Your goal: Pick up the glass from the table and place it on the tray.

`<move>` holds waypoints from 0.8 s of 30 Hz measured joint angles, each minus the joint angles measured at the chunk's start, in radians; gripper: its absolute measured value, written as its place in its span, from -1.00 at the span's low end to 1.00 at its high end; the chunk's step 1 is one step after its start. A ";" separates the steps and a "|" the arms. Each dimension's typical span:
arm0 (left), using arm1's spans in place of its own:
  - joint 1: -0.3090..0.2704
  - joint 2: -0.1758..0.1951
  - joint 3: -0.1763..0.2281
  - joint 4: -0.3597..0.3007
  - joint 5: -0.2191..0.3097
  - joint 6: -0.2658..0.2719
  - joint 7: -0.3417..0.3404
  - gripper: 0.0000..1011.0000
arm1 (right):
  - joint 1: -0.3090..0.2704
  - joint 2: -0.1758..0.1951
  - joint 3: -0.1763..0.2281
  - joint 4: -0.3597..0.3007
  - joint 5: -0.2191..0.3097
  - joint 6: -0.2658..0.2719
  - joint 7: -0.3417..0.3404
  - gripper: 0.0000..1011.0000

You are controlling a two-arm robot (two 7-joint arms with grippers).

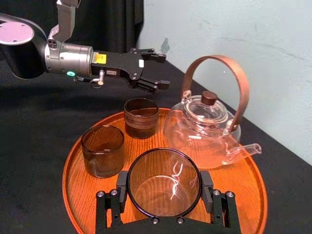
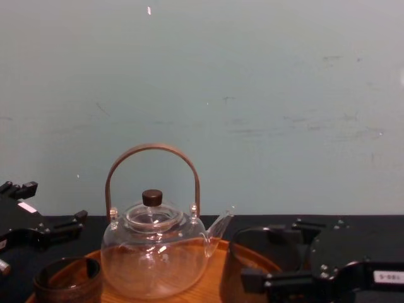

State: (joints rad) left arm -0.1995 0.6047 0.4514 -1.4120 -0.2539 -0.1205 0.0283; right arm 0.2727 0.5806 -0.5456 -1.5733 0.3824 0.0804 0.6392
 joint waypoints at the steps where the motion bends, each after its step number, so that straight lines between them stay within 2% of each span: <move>1: 0.000 0.000 0.000 0.000 0.000 0.000 0.000 0.98 | 0.003 -0.002 -0.004 0.004 -0.001 -0.001 0.001 0.76; 9: 0.000 0.000 0.000 0.000 0.000 0.000 0.000 0.98 | 0.025 -0.027 -0.031 0.045 -0.013 -0.016 0.005 0.76; 24: 0.000 0.000 0.000 0.000 0.000 0.000 0.000 0.98 | 0.042 -0.059 -0.059 0.102 -0.024 -0.040 0.013 0.76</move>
State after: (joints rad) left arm -0.1995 0.6047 0.4514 -1.4120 -0.2539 -0.1205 0.0283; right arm 0.3147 0.5215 -0.6047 -1.4711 0.3583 0.0408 0.6520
